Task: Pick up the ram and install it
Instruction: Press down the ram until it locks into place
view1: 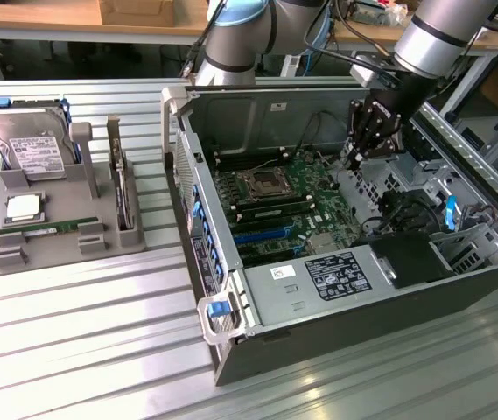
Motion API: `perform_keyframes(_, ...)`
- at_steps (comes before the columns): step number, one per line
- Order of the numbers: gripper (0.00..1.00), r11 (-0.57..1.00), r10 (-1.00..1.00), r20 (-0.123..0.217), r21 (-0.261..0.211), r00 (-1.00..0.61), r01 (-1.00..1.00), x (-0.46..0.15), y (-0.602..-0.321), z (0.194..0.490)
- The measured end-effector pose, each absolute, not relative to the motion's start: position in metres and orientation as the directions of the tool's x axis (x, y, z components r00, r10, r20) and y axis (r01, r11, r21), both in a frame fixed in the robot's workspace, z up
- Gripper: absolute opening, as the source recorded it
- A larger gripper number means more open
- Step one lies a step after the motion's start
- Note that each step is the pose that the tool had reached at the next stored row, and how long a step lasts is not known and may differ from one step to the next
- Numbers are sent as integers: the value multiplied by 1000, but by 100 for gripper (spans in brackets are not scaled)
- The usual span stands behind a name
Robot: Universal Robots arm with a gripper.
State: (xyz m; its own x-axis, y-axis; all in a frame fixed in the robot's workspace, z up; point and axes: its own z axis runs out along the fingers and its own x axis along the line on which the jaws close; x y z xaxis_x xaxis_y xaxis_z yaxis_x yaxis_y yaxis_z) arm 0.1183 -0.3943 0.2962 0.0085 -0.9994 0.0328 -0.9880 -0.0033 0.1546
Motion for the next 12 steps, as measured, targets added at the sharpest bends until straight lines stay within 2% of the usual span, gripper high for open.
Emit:
perform_keyframes(5,11,1,-999,33,155,5,-988,118,-394,296)
perform_keyframes(12,11,186,-982,58,153,-179,-971,118,-394,295)
